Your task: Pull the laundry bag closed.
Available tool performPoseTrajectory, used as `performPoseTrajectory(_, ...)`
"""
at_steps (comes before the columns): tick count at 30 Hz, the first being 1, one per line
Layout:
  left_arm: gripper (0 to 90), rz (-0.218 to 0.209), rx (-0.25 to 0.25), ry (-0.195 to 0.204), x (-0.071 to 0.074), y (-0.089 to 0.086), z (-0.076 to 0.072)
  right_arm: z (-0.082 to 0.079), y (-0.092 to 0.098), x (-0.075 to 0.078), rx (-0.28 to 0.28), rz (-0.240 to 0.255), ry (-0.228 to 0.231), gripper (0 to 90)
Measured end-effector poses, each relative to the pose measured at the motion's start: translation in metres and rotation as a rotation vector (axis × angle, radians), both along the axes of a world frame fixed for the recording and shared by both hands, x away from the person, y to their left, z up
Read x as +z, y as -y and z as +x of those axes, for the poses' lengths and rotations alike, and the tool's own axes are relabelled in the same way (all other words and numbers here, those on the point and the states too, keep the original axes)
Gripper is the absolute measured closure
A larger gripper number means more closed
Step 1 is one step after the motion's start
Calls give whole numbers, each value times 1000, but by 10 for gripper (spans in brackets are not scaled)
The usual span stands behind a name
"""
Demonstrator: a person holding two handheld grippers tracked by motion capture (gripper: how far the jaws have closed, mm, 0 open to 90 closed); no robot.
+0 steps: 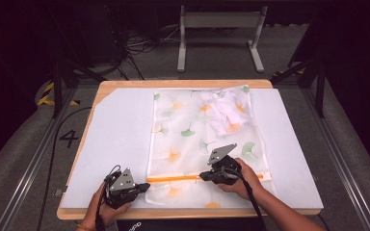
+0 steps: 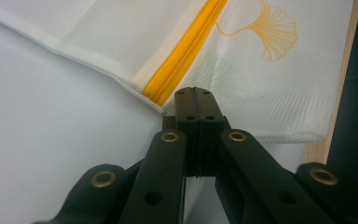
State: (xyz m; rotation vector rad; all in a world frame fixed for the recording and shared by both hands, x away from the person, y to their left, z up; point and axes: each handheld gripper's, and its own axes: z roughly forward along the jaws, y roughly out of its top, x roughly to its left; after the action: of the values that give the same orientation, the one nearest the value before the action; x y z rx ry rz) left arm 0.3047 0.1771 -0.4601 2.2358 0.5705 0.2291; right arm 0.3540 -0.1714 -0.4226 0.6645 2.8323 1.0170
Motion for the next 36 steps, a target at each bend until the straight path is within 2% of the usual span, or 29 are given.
performPoseTrajectory(14, 900, -3, 0, -5, 0, 0, 0, -7, 42, 6, -61, 10, -5, 900)
performPoseTrajectory(20, 900, -4, 1, -7, 0, 0, 1, -9, 58, 1, -89, -9, -13, 900)
performPoseTrajectory(26, 900, -5, 0, -6, 0, 0, 1, -10, 81, 0, -138, -20, -18, 900)
performPoseTrajectory(36, 900, -5, 0, -9, 0, 0, 1, -14, 116, 1, -205, -13, -19, 900)
